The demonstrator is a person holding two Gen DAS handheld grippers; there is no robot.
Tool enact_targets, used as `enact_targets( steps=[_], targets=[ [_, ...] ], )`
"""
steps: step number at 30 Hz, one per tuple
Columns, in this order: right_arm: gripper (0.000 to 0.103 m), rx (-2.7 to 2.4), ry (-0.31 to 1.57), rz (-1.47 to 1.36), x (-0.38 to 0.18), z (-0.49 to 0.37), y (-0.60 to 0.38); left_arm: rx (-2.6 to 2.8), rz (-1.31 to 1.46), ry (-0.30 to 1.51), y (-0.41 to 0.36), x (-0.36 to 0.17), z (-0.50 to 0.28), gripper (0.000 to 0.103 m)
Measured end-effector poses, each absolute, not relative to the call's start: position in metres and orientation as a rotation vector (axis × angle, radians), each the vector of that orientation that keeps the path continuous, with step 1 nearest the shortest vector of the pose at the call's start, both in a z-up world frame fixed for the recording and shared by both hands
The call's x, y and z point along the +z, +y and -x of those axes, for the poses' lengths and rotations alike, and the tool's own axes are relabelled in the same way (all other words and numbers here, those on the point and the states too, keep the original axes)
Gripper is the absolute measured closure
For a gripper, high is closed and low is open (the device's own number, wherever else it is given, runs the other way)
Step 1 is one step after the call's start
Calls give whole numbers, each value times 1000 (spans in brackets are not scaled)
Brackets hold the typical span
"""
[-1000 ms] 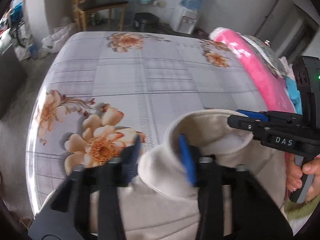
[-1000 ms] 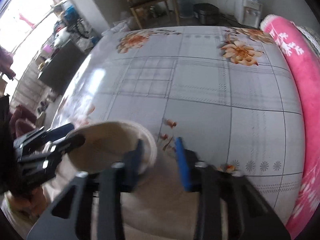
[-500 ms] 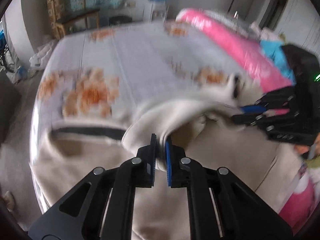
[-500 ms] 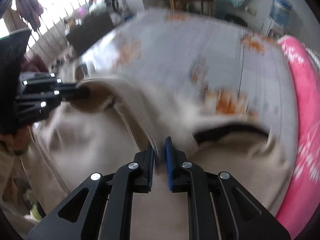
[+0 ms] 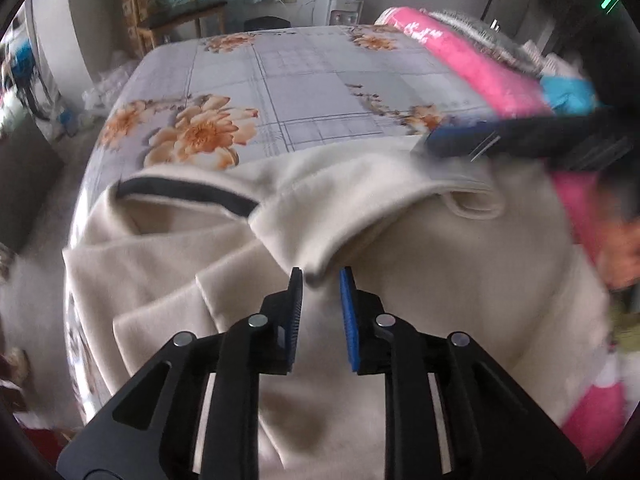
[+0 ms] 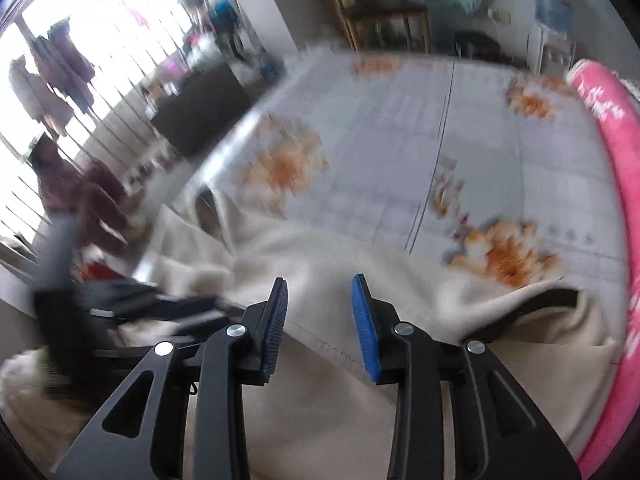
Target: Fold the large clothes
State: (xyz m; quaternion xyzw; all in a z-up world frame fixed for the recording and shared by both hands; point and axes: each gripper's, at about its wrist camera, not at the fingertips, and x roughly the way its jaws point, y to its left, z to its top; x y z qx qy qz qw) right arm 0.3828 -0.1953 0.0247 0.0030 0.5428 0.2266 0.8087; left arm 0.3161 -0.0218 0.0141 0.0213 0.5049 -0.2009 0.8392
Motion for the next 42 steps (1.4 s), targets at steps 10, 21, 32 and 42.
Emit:
enact_targets(
  steps=[10, 21, 32, 42],
  targets=[
    [69, 452, 1150, 286, 11, -336, -179, -461, 99, 1013, -17, 31, -356, 83],
    [69, 421, 1146, 159, 10, -343, -247, -409, -54, 1029, -30, -8, -341, 84],
    [69, 455, 1068, 113, 51, -353, -213, -412, -27, 1060, -21, -7, -339, 84],
    [65, 301, 1139, 26, 39, -301, -246, -334, 35, 1165, -3, 17, -330, 76]
  ],
)
